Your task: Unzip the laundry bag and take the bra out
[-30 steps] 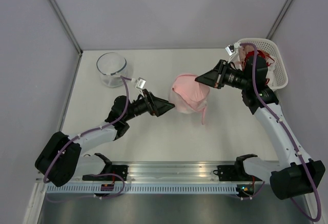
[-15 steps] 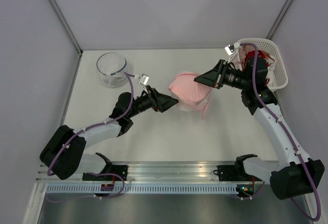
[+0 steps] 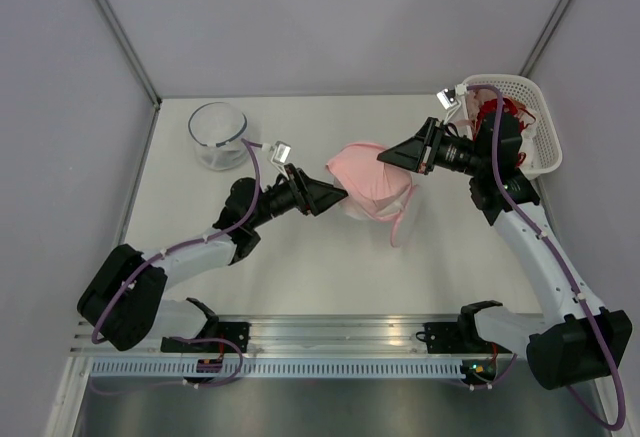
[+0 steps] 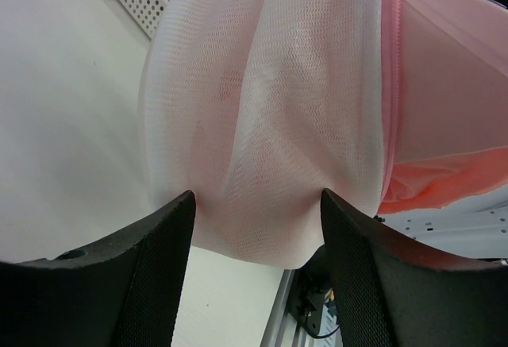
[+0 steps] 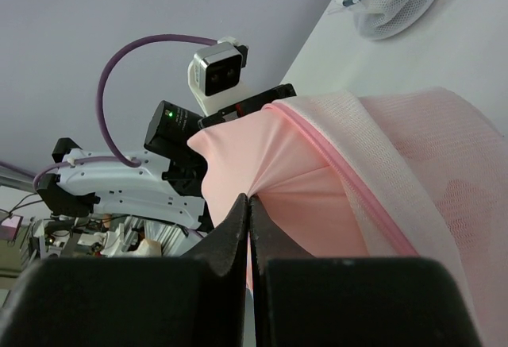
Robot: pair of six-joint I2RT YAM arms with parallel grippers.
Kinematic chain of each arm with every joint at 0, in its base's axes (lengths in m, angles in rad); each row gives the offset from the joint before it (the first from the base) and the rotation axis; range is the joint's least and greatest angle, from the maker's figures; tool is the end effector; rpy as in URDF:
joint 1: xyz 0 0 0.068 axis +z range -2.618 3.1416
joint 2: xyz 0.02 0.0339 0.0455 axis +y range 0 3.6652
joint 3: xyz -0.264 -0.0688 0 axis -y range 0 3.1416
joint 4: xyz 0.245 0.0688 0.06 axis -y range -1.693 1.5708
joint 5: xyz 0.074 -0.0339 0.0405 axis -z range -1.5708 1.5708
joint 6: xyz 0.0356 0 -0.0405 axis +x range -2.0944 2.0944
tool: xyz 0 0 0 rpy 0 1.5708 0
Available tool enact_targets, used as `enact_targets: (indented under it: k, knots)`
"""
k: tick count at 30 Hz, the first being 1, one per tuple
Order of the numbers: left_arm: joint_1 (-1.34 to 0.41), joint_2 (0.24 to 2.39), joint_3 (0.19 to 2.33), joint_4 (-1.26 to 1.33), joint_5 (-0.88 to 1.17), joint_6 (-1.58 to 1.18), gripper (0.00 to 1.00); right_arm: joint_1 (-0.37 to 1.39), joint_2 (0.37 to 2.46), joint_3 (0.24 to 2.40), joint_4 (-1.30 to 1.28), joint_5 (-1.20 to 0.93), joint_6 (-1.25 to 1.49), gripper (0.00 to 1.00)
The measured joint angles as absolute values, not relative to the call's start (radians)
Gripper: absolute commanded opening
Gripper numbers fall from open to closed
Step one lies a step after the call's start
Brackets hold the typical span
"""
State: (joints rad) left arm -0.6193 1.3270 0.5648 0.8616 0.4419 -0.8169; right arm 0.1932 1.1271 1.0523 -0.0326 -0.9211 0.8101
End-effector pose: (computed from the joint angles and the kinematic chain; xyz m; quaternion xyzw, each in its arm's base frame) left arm 0.2196 -0.1753 0.2545 0.0971 0.6676 -0.5867 0.4479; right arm 0.2404 0.0759 0.3832 -0.0806 0.7252 0.5778 0.3658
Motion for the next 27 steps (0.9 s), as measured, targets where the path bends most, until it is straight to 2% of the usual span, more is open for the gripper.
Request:
enact_targets:
  k: [16, 19, 22, 23, 27]
  knots:
    - [-0.619, 1.333, 0.583, 0.862, 0.443, -0.817, 0.45, 0.193, 1.127, 1.051, -0.030, -0.924, 0.808, 0.00]
    - [-0.619, 1.333, 0.583, 0.862, 0.443, -0.817, 0.36, 0.193, 1.127, 1.051, -0.031, -0.924, 0.807, 0.00]
    - [-0.619, 1.333, 0.583, 0.861, 0.443, -0.819, 0.14, 0.193, 1.127, 1.051, -0.031, -0.924, 0.804, 0.01]
    - [-0.619, 1.333, 0.583, 0.861, 0.443, -0.818, 0.02, 0.193, 1.127, 1.051, -0.031, -0.923, 0.804, 0.01]
    - [-0.619, 1.333, 0.583, 0.861, 0.441, -0.817, 0.02, 0.193, 1.127, 1.051, -0.032, -0.924, 0.801, 0.01]
